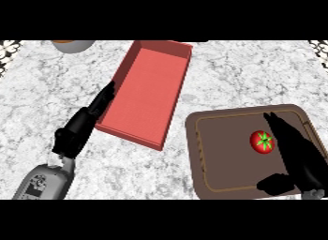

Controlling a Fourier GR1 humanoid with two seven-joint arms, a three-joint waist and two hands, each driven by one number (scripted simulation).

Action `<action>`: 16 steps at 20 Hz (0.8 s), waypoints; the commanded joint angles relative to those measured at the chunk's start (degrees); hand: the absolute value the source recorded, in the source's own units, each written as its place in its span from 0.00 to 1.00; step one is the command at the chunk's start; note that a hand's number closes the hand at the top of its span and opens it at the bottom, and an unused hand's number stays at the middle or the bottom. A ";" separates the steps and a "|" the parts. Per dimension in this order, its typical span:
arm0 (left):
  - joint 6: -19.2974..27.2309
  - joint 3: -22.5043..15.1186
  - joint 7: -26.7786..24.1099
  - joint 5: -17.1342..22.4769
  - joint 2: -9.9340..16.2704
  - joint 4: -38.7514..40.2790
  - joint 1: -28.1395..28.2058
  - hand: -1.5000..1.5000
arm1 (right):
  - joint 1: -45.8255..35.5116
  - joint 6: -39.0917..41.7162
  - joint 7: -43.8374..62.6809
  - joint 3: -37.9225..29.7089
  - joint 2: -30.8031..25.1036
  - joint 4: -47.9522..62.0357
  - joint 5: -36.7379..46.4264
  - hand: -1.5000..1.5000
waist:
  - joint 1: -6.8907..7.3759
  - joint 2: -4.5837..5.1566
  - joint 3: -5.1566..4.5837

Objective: Pick the tomato from the tray and place it in the cardboard box

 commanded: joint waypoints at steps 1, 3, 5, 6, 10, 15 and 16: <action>-2.50 2.78 -1.74 -1.18 -1.63 2.14 -0.25 0.50 | 0.86 1.68 0.79 0.24 3.44 -1.50 3.19 0.00 | -0.08 -0.01 -0.01; 0.42 -0.37 -0.80 -4.67 -4.62 2.57 -0.69 0.50 | -0.10 3.59 0.53 -0.19 2.63 -0.49 3.45 0.00 | -0.11 -0.01 -0.01; -1.72 1.36 0.94 -3.18 -4.75 0.57 -0.13 0.50 | -1.48 2.42 -2.88 -1.50 4.31 4.69 3.98 0.00 | 0.01 -0.01 0.00; -3.35 3.47 1.35 -1.72 -3.52 3.32 -4.57 0.50 | -1.12 -1.37 -4.17 0.43 5.79 8.54 5.93 0.00 | -0.05 0.04 0.00; -3.39 2.80 -0.40 -4.42 -4.77 -0.85 1.47 0.50 | -0.34 3.49 -4.76 -2.55 5.39 7.46 5.04 0.00 | 0.02 -0.02 -0.01; -5.21 4.73 -2.78 -4.45 -5.52 4.66 -0.88 0.50 | -5.58 1.94 -6.53 -2.95 7.84 17.28 7.82 0.00 | 0.13 0.08 0.00; -4.57 5.42 -1.24 -5.88 -6.40 3.65 -1.42 0.50 | -1.99 2.55 -5.49 -2.11 9.05 12.50 8.78 0.00 | -0.03 0.01 -0.01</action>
